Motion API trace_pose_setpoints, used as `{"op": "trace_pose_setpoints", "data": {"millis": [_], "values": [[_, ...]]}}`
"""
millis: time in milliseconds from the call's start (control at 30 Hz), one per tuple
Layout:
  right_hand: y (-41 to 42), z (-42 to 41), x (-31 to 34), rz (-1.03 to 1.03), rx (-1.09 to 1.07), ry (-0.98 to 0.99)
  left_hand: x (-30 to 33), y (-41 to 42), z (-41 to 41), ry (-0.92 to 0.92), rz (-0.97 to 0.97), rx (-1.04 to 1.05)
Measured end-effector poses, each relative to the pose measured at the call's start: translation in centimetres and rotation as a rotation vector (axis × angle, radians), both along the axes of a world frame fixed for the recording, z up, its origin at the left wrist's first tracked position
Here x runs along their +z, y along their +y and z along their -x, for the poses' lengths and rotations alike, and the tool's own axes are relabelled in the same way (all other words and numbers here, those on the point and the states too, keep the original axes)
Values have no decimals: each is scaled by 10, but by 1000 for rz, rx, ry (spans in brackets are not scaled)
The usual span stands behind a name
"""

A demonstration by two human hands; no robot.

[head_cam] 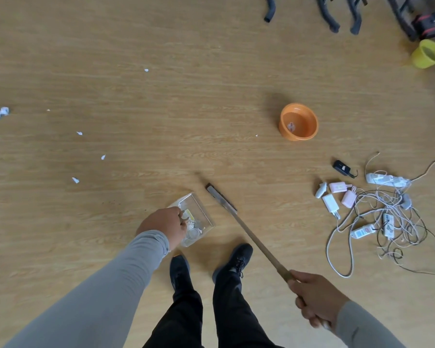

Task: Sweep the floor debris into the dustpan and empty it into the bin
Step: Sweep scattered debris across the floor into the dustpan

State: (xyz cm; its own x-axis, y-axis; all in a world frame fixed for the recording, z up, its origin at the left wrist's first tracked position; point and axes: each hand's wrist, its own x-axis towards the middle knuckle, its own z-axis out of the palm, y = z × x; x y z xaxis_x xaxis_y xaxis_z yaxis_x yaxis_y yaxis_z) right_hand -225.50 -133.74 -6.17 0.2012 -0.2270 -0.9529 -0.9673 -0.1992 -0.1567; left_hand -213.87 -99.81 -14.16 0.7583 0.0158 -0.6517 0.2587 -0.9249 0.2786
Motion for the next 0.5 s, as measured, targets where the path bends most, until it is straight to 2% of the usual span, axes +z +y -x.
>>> {"op": "trace_pose_setpoints", "data": {"millis": [67,133,300,500], "values": [[17,-3,-13,-12,35,21,-1,1,2,-2,-7,-2],[15,-7,-11,-72,-18,38,0,1,1,1,-8,-2],[-33,-1,40,-162,-225,12,16,5,2,48,6,4],[-47,-20,68,-46,-189,-119,47,4,-13,38,26,13]]}}
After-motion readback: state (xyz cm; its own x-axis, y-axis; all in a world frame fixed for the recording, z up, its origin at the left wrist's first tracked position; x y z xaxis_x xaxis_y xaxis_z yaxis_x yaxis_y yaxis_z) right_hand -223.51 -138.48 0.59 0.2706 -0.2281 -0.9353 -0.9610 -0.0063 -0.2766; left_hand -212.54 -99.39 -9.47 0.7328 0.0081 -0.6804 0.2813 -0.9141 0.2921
